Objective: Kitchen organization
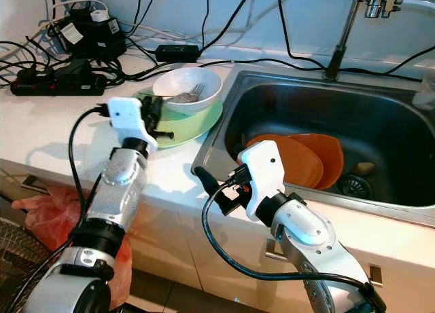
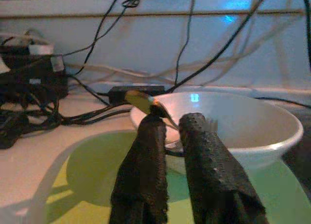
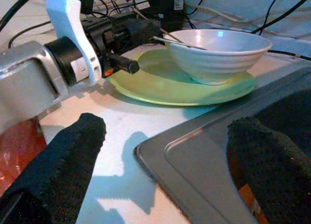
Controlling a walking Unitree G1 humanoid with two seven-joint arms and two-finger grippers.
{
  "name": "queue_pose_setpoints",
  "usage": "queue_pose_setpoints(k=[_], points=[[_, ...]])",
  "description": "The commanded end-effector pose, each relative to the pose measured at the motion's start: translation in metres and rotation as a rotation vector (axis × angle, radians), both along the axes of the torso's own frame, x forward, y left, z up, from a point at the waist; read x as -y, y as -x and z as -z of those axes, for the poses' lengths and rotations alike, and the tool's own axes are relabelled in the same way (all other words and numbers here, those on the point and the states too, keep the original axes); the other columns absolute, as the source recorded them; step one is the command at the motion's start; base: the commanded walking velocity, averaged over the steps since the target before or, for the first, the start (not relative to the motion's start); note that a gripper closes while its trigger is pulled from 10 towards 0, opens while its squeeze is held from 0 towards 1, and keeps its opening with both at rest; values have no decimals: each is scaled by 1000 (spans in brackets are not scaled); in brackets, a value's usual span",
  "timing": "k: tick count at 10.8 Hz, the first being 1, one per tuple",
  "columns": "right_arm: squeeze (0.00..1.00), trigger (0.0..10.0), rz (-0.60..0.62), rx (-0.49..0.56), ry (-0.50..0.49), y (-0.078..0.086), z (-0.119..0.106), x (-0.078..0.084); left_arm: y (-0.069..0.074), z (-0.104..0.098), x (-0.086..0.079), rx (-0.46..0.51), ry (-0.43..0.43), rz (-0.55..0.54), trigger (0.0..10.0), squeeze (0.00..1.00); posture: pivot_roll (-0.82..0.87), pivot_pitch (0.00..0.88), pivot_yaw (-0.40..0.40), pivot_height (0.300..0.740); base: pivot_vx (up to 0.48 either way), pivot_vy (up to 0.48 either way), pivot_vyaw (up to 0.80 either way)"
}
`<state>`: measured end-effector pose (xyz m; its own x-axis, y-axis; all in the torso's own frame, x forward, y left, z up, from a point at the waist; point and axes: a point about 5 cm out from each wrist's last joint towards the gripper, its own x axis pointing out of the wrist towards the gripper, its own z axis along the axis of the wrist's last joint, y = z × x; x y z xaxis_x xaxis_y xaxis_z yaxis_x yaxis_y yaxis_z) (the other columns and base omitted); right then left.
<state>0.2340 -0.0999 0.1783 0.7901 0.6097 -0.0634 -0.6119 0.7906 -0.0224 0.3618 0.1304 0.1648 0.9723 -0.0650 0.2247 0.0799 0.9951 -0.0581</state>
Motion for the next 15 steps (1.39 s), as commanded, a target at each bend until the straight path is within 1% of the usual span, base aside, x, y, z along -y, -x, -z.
queue_pose_setpoints(k=[1, 2, 3, 5, 6, 7, 9, 10, 11, 12, 13, 14, 15], points=[[0, 10000, -1, 28, -5, 2, -5, 0, -6, -13, -2, 14, 48, -11, 0, 0, -193, 0, 77, 740, 0, 0, 0], [0, 10000, -2, 28, -7, 2, -5, -1, -9, -23, -4, 24, 92, -19, 0, 0, -193, 0, 77, 740, 0, 0, 0], [0, 10000, -3, 29, -7, 1, -5, -1, -11, -27, -4, 33, 101, -20, 0, 0, -190, 0, 77, 740, 0, 0, 0], [0, 10000, -1, 31, -8, 1, -6, -1, -14, -29, -8, -2, 182, -31, 0, 0, -192, 0, 80, 740, 0, 0, 0], [0, 10000, 0, 32, -9, 1, -6, -1, -15, -35, -10, 13, 190, -36, 0, 0, -192, 0, 80, 740, 0, 0, 0], [0, 10000, 1, 33, -9, 1, -6, -1, -15, -42, -12, 45, 171, -45, 0, 0, -195, 0, 83, 740, 0, 0, 0], [0, 10000, 3, 37, -9, 0, -6, -1, -16, -72, -16, 186, 30, -61, 0, 0, -195, 0, 87, 740, 0, 0, 0], [0, 10000, 4, 38, -11, -1, -6, -1, -16, -86, -14, 249, -35, -48, 0, 0, -193, 0, 89, 740, 0, 0, 0], [0, 10000, 4, 39, -11, -2, -6, -1, -17, -91, -15, 269, -50, -50, 0, 0, -193, 0, 91, 740, 0, 0, 0], [0, 10000, 7, 42, -13, -3, -7, -1, -17, -99, -17, 305, -86, -64, 0, 0, -193, 0, 94, 740, 0, 0, 0], [0, 10000, 9, 43, -17, -3, -7, -2, -17, -101, -17, 312, -85, -64, 0, 0, -191, 0, 97, 740, 0, 0, 0], [0, 10000, 10, 44, -19, -3, -7, -2, -19, -97, -17, 272, -54, -67, 0, 0, -191, 0, 97, 740, 0, 0, 0], [0, 10000, 11, 45, -20, -3, -7, -2, -20, -93, -19, 241, -19, -85, 2118, 0, -191, 0, 97, 740, 0, 0, 0]])
